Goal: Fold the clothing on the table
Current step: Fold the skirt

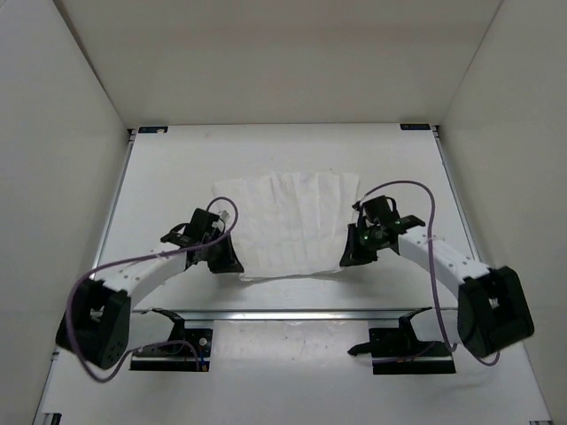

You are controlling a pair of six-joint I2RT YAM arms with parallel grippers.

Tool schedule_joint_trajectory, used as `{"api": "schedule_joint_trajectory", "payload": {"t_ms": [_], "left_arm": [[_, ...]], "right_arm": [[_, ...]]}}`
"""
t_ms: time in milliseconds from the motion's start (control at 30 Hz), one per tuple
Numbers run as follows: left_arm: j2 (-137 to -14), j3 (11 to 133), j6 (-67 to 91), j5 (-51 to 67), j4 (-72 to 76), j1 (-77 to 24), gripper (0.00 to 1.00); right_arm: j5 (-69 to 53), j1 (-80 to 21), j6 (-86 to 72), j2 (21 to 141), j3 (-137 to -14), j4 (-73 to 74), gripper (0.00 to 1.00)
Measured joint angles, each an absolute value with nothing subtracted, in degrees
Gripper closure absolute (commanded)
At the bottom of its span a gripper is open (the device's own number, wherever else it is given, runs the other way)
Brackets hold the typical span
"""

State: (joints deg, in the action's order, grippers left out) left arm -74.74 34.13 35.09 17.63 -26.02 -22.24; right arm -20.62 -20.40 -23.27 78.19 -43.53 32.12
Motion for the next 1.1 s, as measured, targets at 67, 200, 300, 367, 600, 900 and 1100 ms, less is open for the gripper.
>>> {"api": "schedule_joint_trajectory", "payload": {"t_ms": [67, 200, 300, 367, 600, 900, 1100], "left_arm": [[-68.4, 33.2, 36.0, 17.6, -27.1, -23.7, 1.0], [-55.9, 32.1, 37.4, 17.3, -29.6, -24.0, 1.0], [-46.9, 30.3, 38.7, 17.0, -33.1, -24.0, 1.0], [-42.3, 29.2, 39.4, 17.0, -35.8, -24.0, 1.0], [-29.7, 28.6, 43.1, 18.6, -44.4, -24.2, 1.0], [-36.3, 32.4, 47.9, 22.7, -37.0, -19.0, 1.0], [-55.0, 34.1, 54.1, 23.9, -17.3, -12.6, 0.83]], "right_arm": [[-20.9, -21.8, -24.7, 71.5, -41.2, 33.7, 1.0], [-21.6, -23.8, -27.9, 60.5, -38.4, 34.7, 1.0], [-22.0, -24.4, -30.2, 53.2, -35.2, 36.6, 1.0], [-22.2, -24.4, -31.5, 49.1, -33.5, 39.0, 1.0], [-26.2, -23.6, -34.2, 36.0, -32.7, 48.3, 1.0], [-37.9, -9.1, -31.6, 43.9, -41.8, 50.3, 1.0], [-45.5, -0.5, -40.1, 62.4, -44.3, 25.3, 1.0]]}}
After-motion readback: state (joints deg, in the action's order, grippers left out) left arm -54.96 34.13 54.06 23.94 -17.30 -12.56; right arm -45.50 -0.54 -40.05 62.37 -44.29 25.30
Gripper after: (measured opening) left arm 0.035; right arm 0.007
